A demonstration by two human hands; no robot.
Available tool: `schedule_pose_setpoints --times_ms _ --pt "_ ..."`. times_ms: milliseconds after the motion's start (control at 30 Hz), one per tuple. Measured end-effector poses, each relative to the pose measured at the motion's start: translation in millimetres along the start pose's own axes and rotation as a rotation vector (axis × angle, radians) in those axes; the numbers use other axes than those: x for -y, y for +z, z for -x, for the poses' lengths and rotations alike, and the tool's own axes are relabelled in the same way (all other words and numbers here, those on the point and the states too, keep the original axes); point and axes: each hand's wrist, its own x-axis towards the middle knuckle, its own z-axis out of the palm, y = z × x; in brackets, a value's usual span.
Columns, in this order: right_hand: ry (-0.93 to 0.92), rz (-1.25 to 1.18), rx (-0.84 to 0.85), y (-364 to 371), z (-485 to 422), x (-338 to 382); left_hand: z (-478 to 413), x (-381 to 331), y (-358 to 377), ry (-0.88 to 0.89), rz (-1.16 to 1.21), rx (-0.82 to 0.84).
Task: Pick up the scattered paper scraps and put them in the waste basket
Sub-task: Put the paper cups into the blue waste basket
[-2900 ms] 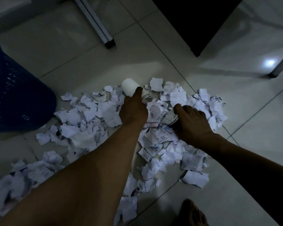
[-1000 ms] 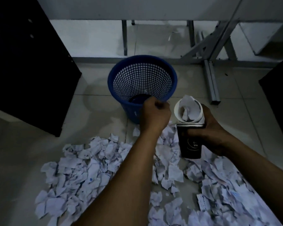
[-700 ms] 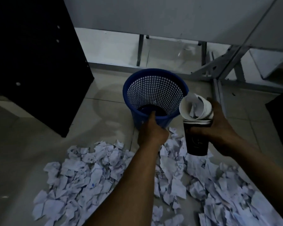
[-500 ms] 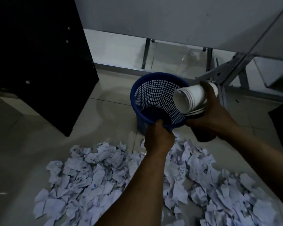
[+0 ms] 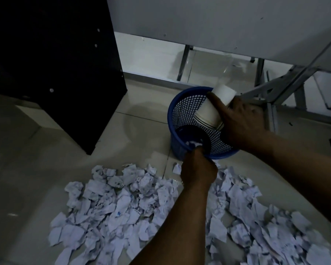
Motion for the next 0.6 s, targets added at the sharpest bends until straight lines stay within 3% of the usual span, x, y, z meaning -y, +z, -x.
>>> schedule_pose_setpoints --times_ms 400,600 --pt "0.031 -0.229 0.186 24.0 -1.8 16.0 5.9 4.3 2.1 -0.015 -0.002 0.015" --pt "0.067 -0.285 0.018 33.2 19.5 0.7 -0.1 3.6 5.9 0.017 -0.006 -0.002"
